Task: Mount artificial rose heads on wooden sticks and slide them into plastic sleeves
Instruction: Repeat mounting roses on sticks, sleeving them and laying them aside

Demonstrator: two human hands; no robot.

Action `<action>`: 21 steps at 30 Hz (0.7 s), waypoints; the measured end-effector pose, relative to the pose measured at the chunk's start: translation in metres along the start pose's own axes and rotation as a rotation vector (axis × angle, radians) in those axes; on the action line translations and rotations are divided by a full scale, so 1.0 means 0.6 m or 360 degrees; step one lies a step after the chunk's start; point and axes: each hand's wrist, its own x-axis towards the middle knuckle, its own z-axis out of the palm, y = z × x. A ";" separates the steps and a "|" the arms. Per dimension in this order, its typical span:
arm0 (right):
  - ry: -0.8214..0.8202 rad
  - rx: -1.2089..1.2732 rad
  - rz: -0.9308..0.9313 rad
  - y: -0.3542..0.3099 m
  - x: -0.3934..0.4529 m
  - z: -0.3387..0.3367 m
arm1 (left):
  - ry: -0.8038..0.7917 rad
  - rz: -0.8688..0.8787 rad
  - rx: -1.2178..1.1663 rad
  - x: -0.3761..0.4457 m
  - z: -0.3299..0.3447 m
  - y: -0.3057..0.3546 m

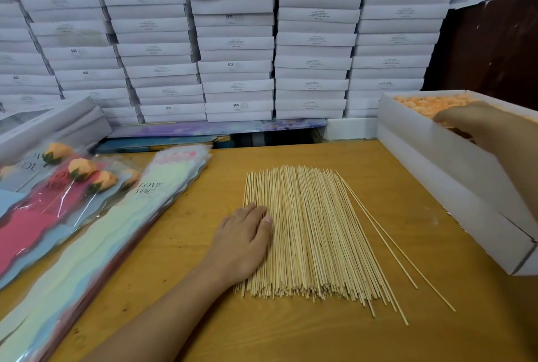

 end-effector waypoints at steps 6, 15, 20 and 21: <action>0.0434 -0.0025 -0.0042 0.008 0.015 -0.003 | 0.0003 0.0005 0.0005 0.001 0.001 0.000; 0.0473 -0.0372 0.0024 0.014 0.021 -0.002 | 0.0013 0.0013 0.0015 0.003 0.003 -0.003; 0.0648 -0.0273 -0.0014 0.011 0.024 -0.003 | 0.0026 0.0019 0.0008 0.003 0.003 -0.004; 0.0687 -0.0237 -0.0073 0.007 0.021 -0.004 | 0.0026 0.0023 0.0007 0.002 0.003 -0.003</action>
